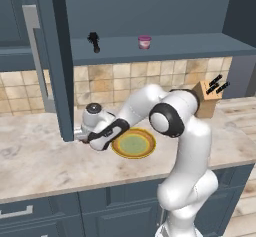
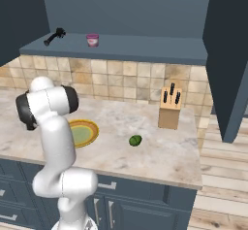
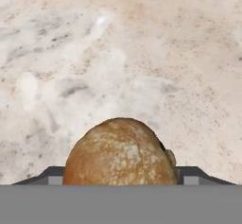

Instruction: Pick the avocado and bread from the counter and place them on the plate. Then pick the jam from the cabinet and place it next to the plate. Lastly close the cabinet door.

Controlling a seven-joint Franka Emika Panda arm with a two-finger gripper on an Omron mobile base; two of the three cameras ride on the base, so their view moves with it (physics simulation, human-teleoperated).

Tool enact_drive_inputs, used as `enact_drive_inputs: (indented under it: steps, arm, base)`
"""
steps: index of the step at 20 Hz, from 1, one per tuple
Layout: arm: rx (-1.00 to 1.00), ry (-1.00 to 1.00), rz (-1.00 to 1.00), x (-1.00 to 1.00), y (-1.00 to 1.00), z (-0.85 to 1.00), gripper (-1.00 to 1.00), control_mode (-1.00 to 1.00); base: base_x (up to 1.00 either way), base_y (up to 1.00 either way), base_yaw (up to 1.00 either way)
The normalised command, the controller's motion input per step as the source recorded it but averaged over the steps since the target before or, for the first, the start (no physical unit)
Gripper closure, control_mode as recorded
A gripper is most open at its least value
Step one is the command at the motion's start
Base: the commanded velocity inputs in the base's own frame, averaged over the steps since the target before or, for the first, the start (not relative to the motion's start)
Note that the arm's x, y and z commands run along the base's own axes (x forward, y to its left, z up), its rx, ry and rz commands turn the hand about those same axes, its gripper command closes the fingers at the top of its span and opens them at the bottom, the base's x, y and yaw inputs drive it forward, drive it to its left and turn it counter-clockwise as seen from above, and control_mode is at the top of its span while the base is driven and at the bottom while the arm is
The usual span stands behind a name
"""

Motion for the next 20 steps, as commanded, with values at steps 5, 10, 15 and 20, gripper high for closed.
enact_drive_inputs:
  steps: [5, 10, 15, 20]
  arm:
    - [-0.03, -0.14, 0.05, -0.43, -0.50, 0.44, 1.00, -1.00]
    - [0.00, -0.11, 0.05, -0.38, -0.56, 0.42, 1.00, -1.00]
    - [0.00, -0.05, 0.04, -0.32, -0.54, 0.32, 1.00, -1.00]
    - [0.00, -0.01, 0.05, -0.14, -0.53, 0.29, 1.00, -1.00]
  base:
    - [0.00, 0.00, 0.00]
    - [0.00, 0.00, 0.00]
    - [0.00, 0.00, 0.00]
    - [0.00, 0.00, 0.00]
